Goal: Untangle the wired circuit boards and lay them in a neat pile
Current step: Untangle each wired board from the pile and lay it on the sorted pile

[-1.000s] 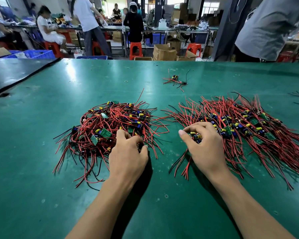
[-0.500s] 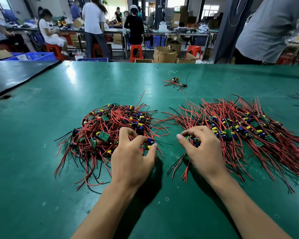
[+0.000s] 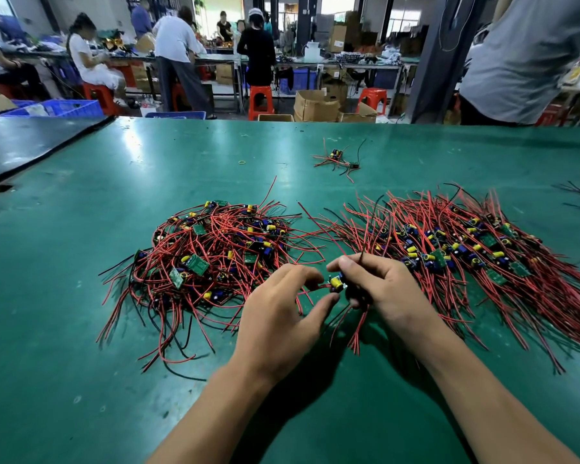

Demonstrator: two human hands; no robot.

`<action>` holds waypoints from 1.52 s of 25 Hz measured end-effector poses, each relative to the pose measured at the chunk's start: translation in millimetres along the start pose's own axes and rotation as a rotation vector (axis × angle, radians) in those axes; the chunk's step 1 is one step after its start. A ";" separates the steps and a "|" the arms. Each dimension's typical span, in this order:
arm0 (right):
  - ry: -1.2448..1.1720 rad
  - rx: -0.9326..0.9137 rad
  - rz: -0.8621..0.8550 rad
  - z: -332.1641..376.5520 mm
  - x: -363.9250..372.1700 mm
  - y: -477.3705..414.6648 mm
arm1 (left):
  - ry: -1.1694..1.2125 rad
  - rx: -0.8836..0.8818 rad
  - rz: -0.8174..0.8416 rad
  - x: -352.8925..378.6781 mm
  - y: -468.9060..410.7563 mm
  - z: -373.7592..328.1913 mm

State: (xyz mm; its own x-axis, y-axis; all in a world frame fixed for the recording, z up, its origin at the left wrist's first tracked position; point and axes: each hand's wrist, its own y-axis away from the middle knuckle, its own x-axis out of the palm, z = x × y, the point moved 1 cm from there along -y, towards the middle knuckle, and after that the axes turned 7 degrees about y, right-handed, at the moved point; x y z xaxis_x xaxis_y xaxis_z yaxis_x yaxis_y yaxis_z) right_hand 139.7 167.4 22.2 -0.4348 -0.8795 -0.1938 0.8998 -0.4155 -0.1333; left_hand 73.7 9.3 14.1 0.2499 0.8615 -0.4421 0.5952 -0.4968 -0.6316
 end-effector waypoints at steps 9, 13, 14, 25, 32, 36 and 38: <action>-0.282 0.242 -0.002 10.9 -3.8 2.4 | 0.900 -0.686 0.374 1.9 -2.4 -11.4; -0.261 0.239 0.205 12.7 4.1 7.9 | 1.075 -0.868 0.207 2.7 -8.3 -5.1; -0.232 0.216 0.229 12.8 7.4 8.8 | 1.127 -0.891 0.241 4.5 -7.7 -6.0; 0.015 0.033 0.019 1.4 16.6 7.8 | 1.141 -0.918 0.367 9.8 0.4 -15.4; 0.106 -0.136 -0.053 4.4 14.6 9.0 | 1.150 -0.930 0.387 6.1 -2.5 -14.4; 0.150 -0.171 -0.106 2.5 9.0 6.2 | 1.223 -0.959 0.369 3.6 -5.6 -14.5; 0.192 -0.151 -0.133 2.6 2.2 3.8 | 1.067 -0.927 0.355 2.3 -6.0 -12.2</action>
State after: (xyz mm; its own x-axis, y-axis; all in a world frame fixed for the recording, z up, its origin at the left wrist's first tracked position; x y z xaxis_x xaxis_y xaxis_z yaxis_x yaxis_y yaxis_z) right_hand 142.2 163.2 23.7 -0.5609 -0.7531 -0.3437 0.8248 -0.4727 -0.3103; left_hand 80.1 15.6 24.6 0.6771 0.5825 0.4498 0.5485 -0.8069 0.2193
